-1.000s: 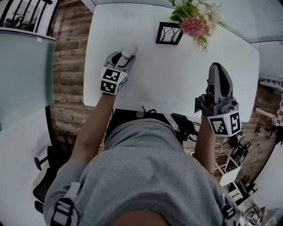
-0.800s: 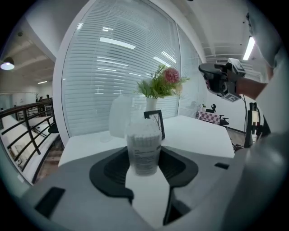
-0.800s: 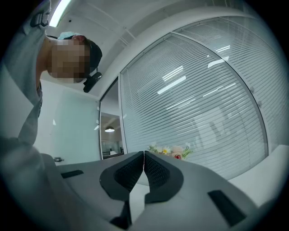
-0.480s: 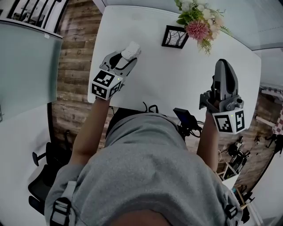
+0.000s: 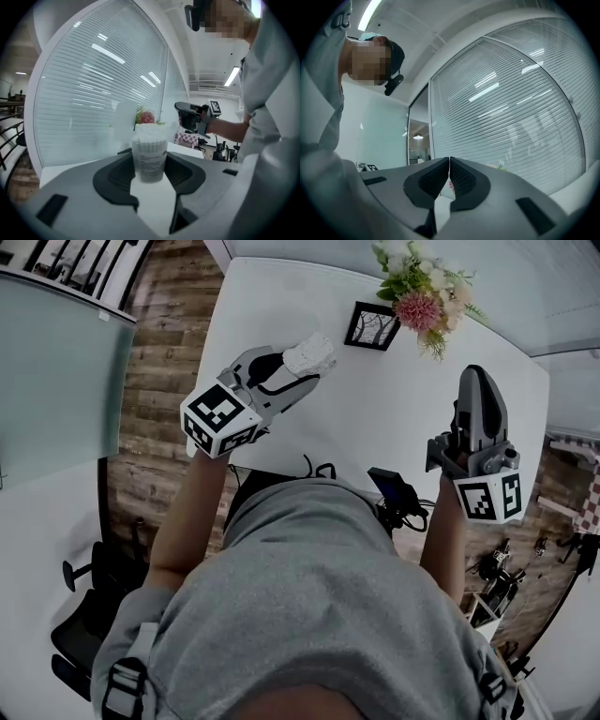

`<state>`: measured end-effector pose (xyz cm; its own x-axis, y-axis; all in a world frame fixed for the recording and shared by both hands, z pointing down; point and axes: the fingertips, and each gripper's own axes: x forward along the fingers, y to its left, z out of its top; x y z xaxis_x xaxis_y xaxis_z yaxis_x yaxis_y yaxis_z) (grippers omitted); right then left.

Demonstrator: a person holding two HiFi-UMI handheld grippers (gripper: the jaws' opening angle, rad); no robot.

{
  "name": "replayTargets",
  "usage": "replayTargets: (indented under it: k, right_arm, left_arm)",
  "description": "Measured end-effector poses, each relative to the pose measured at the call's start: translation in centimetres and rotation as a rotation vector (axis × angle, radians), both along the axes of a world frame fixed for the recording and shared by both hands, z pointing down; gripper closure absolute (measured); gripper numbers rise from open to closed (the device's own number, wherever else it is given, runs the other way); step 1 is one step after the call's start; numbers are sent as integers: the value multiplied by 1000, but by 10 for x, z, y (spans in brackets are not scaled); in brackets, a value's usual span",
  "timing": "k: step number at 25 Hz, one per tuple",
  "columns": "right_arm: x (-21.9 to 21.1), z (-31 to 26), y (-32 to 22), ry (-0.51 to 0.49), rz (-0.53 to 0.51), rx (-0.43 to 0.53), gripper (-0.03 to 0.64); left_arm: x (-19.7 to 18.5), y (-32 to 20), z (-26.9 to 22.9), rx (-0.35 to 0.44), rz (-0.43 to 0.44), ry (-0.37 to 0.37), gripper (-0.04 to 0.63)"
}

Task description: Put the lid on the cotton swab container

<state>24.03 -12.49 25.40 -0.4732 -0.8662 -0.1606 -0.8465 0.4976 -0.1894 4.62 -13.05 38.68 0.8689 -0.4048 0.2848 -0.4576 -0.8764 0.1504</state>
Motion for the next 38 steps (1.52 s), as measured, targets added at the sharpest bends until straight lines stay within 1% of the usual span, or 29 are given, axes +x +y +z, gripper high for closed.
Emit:
replayTargets:
  k: [5, 9, 14, 17, 21, 23, 26, 27, 29, 30, 35, 38]
  right_arm:
    - [-12, -7, 0, 3, -51, 4, 591]
    - [-26, -11, 1, 12, -109, 6, 591]
    - [-51, -16, 7, -20, -253, -23, 591]
    - [-65, -18, 10, -40, -313, -38, 591]
    - [-82, -21, 20, -69, -402, -63, 590]
    - [-91, -21, 24, -86, -453, -89, 589]
    - [-98, -20, 25, -146, -513, -126, 585]
    - [-100, -20, 25, -169, -534, -142, 571]
    - [-107, -19, 27, -208, -580, -176, 503]
    - [-111, -19, 29, -222, -602, -193, 488]
    - [-123, -15, 37, -290, -680, -278, 414]
    - [-125, -9, 37, -307, -698, -318, 394]
  left_arm:
    - [14, 15, -29, 32, 110, 23, 399]
    - [23, 31, -42, 53, 213, -7, 399]
    - [31, 48, -57, 71, 309, -8, 399]
    - [34, 59, -60, 79, 362, -21, 399]
    - [34, 71, -64, 90, 406, -29, 399]
    - [34, 76, -64, 106, 423, -58, 399]
    - [35, 79, -60, 145, 448, -142, 399]
    - [35, 79, -58, 159, 455, -172, 399]
    - [34, 80, -54, 185, 462, -224, 399]
    - [32, 80, -53, 197, 464, -244, 399]
    - [30, 87, -53, 241, 479, -295, 399]
    - [30, 88, -50, 259, 490, -327, 399]
